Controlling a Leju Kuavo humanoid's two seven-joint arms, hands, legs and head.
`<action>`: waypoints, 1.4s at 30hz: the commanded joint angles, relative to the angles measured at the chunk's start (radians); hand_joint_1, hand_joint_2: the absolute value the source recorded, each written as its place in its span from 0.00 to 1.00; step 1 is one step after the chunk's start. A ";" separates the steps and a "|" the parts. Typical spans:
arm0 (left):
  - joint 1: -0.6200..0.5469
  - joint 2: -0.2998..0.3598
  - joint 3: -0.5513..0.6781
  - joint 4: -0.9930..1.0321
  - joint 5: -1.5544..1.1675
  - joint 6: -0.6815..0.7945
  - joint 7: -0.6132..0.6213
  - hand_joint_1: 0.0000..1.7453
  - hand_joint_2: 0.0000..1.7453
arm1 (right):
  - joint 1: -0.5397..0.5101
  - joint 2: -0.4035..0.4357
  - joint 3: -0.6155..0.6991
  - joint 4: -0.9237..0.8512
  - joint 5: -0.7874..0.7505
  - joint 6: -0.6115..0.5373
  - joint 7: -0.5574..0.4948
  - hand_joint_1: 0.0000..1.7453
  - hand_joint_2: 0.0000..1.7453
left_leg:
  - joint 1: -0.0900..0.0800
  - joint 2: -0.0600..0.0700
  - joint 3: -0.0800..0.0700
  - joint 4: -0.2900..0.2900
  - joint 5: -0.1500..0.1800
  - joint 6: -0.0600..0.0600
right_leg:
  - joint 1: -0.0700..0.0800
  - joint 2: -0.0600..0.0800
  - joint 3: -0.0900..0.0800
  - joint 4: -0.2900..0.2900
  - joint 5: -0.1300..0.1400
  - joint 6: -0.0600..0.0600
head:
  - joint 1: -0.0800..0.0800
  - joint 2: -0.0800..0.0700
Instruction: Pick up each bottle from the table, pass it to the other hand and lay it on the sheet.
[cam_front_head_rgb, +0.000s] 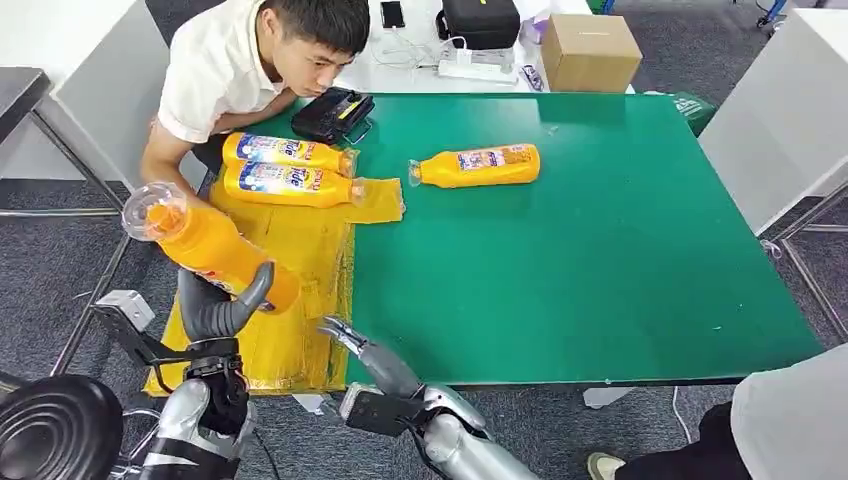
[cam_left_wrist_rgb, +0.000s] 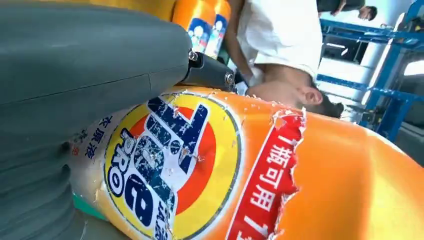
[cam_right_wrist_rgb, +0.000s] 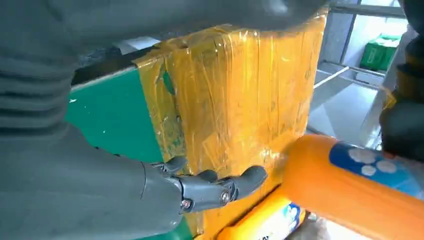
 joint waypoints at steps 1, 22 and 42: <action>-0.051 0.024 0.026 0.047 -0.006 0.002 0.000 1.00 1.00 | -0.006 -0.042 0.044 -0.018 0.000 -0.001 0.004 0.00 0.00 | 0.000 -0.001 0.002 -0.001 0.000 0.000 | 0.000 -0.002 0.002 0.000 0.000 0.000 | 0.000 0.000; -0.485 0.118 -0.060 0.951 -1.441 0.323 0.319 1.00 1.00 | 0.034 -0.057 0.022 -0.198 0.046 0.021 -0.015 0.00 0.00 | 0.000 -0.002 0.002 -0.001 0.002 0.000 | 0.000 -0.003 0.003 0.000 0.000 0.000 | 0.000 0.000; -0.623 0.066 -0.051 1.149 -1.436 -0.065 0.305 0.64 1.00 | 0.037 -0.040 0.018 -0.192 -0.008 0.032 -0.047 0.00 0.00 | -0.001 0.000 0.004 -0.002 0.004 -0.001 | 0.000 -0.001 0.004 -0.001 0.003 -0.003 | 0.000 0.000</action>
